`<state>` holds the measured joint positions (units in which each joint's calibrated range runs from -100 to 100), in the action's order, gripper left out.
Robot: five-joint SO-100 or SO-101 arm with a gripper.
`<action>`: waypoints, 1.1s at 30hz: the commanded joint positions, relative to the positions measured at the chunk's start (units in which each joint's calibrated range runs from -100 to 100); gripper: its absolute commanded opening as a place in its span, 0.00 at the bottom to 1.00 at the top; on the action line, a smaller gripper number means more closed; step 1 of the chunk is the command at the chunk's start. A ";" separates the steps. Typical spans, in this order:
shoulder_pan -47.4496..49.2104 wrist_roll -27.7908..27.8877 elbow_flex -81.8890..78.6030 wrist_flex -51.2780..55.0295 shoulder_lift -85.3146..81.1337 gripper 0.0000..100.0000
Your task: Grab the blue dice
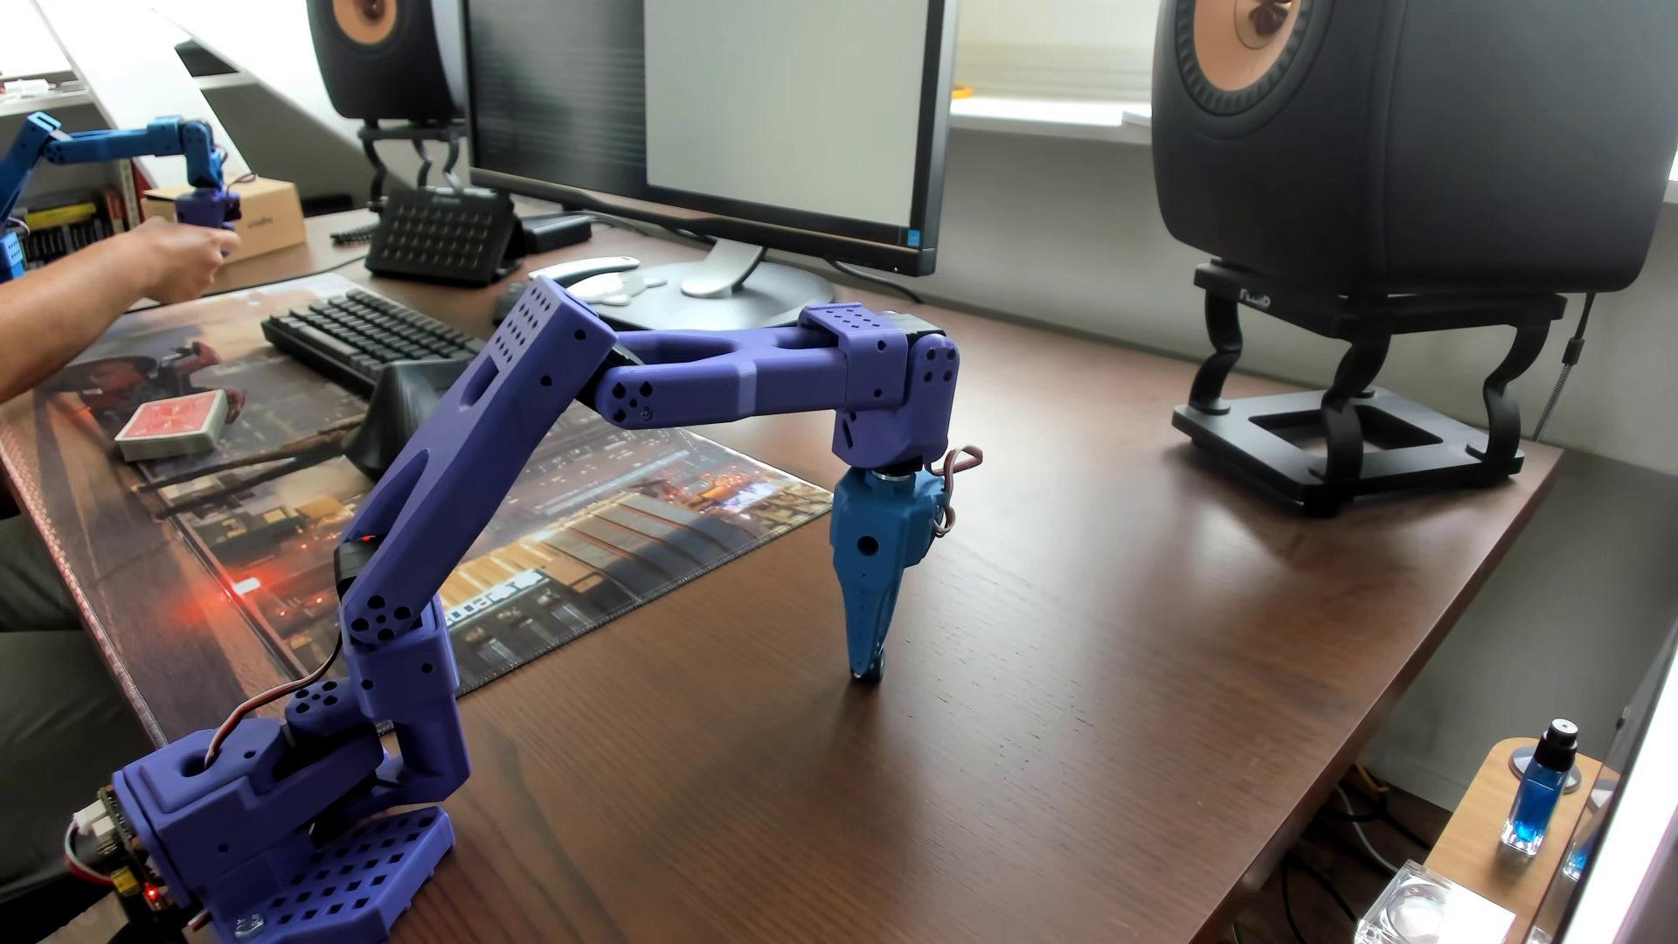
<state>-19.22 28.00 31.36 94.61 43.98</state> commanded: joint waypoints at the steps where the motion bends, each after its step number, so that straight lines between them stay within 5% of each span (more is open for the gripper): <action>1: -0.42 0.29 3.54 -0.51 -2.25 0.02; 11: 0.64 -0.34 6.52 -0.25 -4.59 0.02; 25: 5.96 -12.65 31.48 -0.34 -32.22 0.02; 33: 6.13 -16.22 26.33 0.86 -46.70 0.02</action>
<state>-13.69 12.58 58.91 95.31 7.86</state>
